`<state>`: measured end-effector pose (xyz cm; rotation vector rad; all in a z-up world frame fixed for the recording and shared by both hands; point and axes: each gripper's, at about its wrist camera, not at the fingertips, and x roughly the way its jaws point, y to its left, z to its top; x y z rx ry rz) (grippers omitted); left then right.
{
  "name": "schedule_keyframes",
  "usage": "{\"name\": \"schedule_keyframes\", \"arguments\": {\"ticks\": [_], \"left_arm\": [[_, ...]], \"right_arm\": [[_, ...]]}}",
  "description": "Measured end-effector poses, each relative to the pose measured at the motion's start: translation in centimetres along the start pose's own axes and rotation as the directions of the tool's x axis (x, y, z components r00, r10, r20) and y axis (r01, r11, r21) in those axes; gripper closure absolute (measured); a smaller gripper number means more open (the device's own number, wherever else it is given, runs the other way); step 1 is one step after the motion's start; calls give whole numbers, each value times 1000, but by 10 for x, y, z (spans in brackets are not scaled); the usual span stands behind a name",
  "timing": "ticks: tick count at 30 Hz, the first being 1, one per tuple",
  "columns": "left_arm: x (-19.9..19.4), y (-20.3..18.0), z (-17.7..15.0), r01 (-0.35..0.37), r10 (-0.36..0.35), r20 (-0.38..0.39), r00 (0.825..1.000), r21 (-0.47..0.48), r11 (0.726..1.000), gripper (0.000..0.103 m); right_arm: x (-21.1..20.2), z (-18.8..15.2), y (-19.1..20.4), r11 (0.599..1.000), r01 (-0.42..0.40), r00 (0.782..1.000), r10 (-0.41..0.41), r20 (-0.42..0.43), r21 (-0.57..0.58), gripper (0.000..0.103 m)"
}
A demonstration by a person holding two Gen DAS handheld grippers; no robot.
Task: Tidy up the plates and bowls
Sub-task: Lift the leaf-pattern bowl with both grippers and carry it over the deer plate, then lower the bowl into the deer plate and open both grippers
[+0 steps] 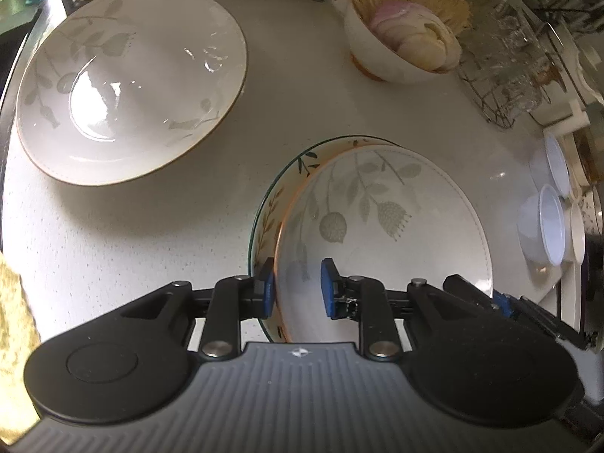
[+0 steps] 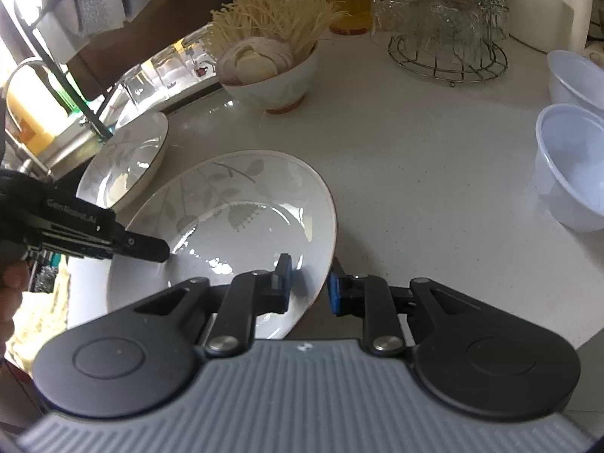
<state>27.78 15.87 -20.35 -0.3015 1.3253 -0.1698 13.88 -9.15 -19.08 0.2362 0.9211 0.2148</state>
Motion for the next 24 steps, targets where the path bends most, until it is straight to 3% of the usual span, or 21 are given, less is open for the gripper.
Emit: {"name": "schedule_keyframes", "arguments": {"ticks": [6, 11, 21, 24], "left_arm": [[-5, 6, -4, 2, 0, 20, 1000, -97, 995, 72], [-11, 15, -10, 45, -38, 45, 998, -172, 984, 67], [-29, 20, -30, 58, -40, 89, 995, -204, 977, 67], [-35, 17, -32, 57, -38, 94, 995, -201, 978, 56]], "right_arm": [[5, 3, -8, 998, -61, 998, 61, -21, 1, 79], [10, 7, -13, 995, -100, 994, 98, -51, -30, 79], [14, 10, -13, 993, -113, 992, 111, -65, -25, 79], [14, 10, -12, 994, -104, 992, 102, -72, -26, 79]]}}
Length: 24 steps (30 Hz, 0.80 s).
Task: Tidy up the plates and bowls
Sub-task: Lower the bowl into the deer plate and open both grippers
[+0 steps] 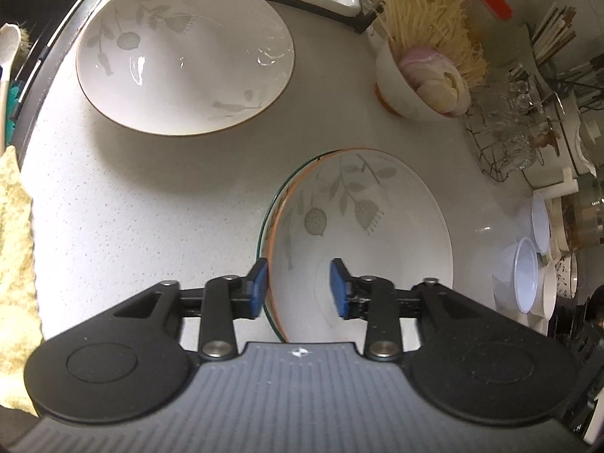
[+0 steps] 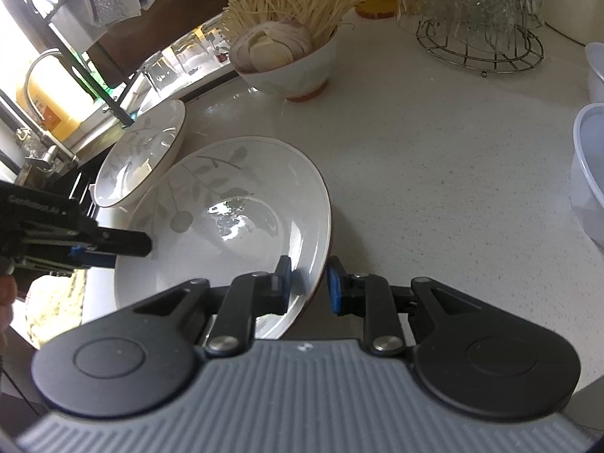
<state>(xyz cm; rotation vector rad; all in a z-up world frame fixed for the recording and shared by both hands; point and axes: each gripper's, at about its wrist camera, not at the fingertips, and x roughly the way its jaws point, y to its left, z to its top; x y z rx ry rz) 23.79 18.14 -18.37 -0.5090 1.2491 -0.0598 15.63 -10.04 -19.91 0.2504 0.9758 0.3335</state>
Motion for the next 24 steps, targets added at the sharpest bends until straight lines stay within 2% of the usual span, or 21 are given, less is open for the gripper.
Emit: {"name": "schedule_keyframes", "arguments": {"ticks": [7, 12, 19, 24], "left_arm": [[-17, 3, -5, 32, -32, 27, 999, -6, 999, 54], [-42, -3, -5, 44, -46, 86, 995, 26, 999, 54], [-84, -17, -12, 35, -50, 198, 979, 79, 996, 54], [-121, -31, -25, 21, -53, 266, 963, 123, 992, 54]], "right_arm": [[4, 3, 1, 1000, 8, 1000, -8, -2, 28, 78], [1, 7, 7, 998, 48, 999, -48, -4, 31, 79], [-27, 18, 12, 998, 63, 994, -65, 82, 30, 79], [-60, 27, 23, 999, 43, 987, -41, 159, -12, 79]]}}
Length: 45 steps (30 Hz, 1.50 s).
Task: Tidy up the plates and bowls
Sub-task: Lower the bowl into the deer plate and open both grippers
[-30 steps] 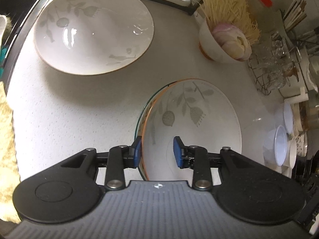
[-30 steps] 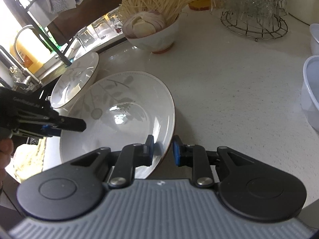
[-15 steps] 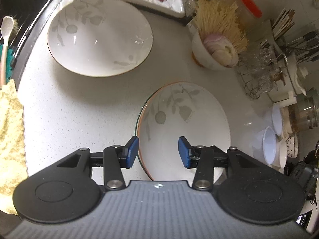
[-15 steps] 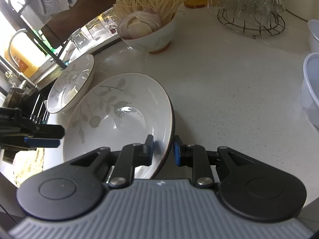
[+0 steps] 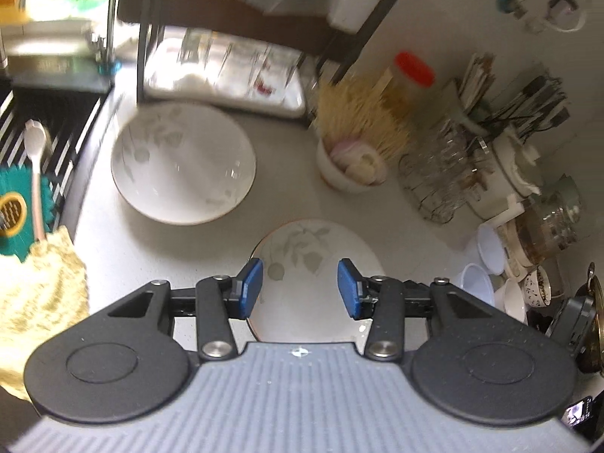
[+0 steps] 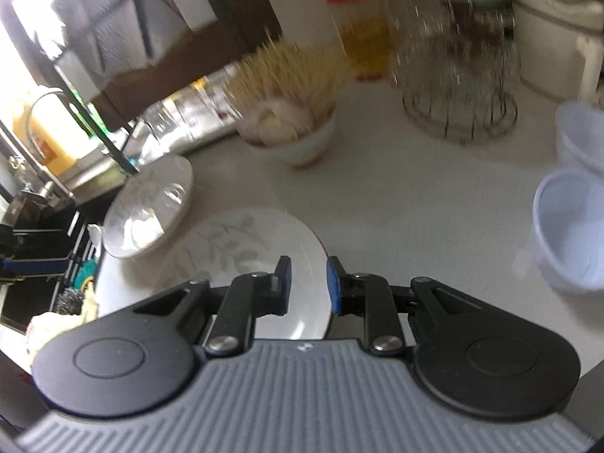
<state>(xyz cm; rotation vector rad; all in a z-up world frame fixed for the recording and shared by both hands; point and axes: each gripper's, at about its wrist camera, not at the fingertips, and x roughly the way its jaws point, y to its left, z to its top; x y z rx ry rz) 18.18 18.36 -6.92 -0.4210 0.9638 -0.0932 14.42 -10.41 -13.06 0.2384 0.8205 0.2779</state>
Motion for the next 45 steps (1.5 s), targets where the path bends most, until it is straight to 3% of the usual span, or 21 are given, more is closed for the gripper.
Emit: {"name": "schedule_keyframes", "arguments": {"ticks": [9, 17, 21, 30, 36, 41, 43, 45], "left_arm": [[-51, -38, -16, -17, 5, 124, 992, 91, 996, 54], [-72, -59, -29, -72, 44, 180, 983, 151, 986, 53], [-72, -65, -38, -73, 46, 168, 985, 153, 985, 53], [-76, -79, -60, -116, 86, 210, 974, 136, 984, 53], [-71, -85, -87, -146, 130, 239, 962, 51, 988, 53], [-76, -97, -115, -175, 170, 259, 951, -6, 985, 53], [-79, -104, -125, -188, 187, 263, 946, -23, 982, 53], [-83, -110, -135, -197, 198, 267, 943, -32, 980, 53]], "right_arm": [[-75, 17, 14, 992, -77, 987, 90, 132, -101, 79], [-123, 19, 25, 983, -117, 967, 145, 210, -138, 79], [-133, 15, 30, 981, -100, 960, 139, 242, -169, 79], [-137, 8, 20, 964, -143, 962, 188, 198, -223, 79], [-140, -5, -3, 952, -167, 970, 206, 133, -257, 79], [-149, -14, -17, 929, -207, 963, 249, 103, -306, 78], [-154, -15, -20, 920, -220, 961, 262, 92, -323, 72], [-159, -18, -24, 910, -239, 955, 284, 89, -338, 53]]}}
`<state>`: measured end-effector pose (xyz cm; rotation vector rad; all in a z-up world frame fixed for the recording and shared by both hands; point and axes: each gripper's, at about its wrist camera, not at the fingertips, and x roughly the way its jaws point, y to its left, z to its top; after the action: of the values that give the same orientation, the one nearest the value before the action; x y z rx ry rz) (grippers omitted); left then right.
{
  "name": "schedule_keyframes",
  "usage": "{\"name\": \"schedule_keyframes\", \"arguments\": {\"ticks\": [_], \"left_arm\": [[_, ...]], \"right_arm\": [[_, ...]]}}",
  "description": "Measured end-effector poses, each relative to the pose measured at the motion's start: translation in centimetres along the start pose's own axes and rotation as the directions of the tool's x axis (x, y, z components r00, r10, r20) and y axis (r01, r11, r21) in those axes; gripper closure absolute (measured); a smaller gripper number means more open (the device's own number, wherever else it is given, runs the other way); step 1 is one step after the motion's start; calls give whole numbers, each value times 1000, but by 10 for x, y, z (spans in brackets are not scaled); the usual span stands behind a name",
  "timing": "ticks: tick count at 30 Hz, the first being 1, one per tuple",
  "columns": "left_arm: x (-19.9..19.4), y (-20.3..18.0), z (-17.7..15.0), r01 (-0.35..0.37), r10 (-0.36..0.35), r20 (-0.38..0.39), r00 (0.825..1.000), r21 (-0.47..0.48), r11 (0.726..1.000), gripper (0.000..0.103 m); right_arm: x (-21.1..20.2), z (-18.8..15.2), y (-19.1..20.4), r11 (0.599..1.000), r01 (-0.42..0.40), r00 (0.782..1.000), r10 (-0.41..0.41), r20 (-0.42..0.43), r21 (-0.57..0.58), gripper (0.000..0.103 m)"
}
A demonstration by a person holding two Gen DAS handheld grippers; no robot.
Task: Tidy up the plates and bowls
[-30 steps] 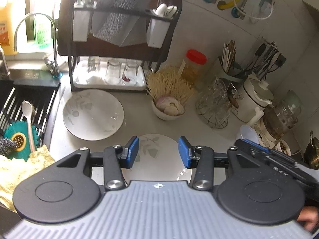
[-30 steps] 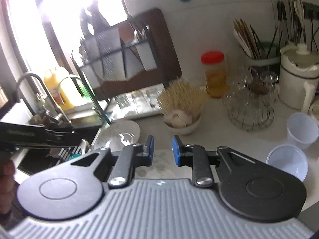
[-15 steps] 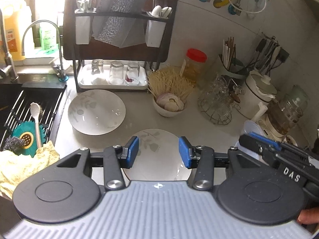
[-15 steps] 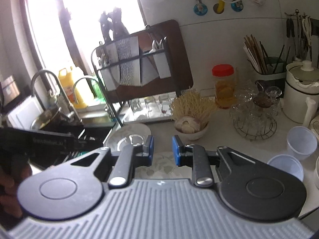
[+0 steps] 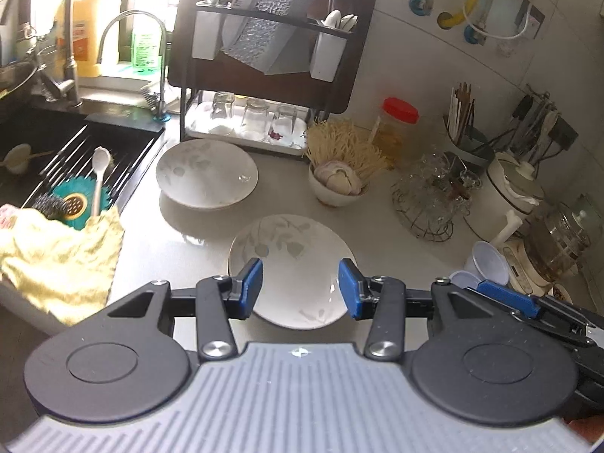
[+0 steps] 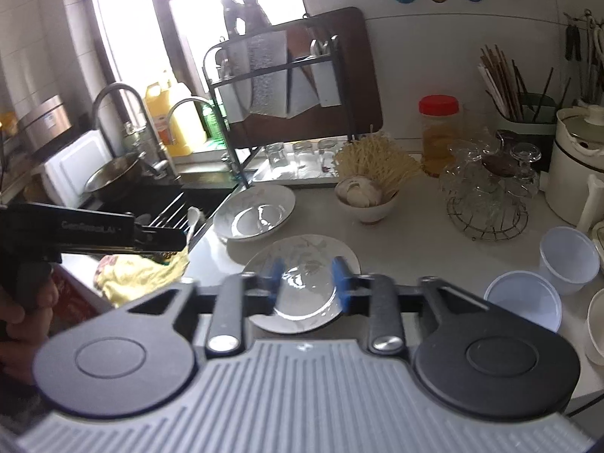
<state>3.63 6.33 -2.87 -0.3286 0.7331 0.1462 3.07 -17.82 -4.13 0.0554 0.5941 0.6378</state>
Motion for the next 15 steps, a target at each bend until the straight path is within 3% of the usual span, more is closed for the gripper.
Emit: {"name": "schedule_keyframes", "arguments": {"ticks": [3, 9, 15], "left_arm": [[-6, -3, -12, -41, 41, -16, 999, -11, 999, 53], [-28, -1, -26, -113, 112, -19, 994, -31, 993, 53], [-29, 7, -24, -111, 110, -31, 993, -25, 993, 53]], "right_arm": [[-2, -3, -3, 1000, -28, 999, 28, -20, 8, 37], [-4, -3, 2, 997, -75, 997, 74, -35, -27, 37], [2, -4, 8, 997, -73, 996, 73, -45, -3, 36]]}}
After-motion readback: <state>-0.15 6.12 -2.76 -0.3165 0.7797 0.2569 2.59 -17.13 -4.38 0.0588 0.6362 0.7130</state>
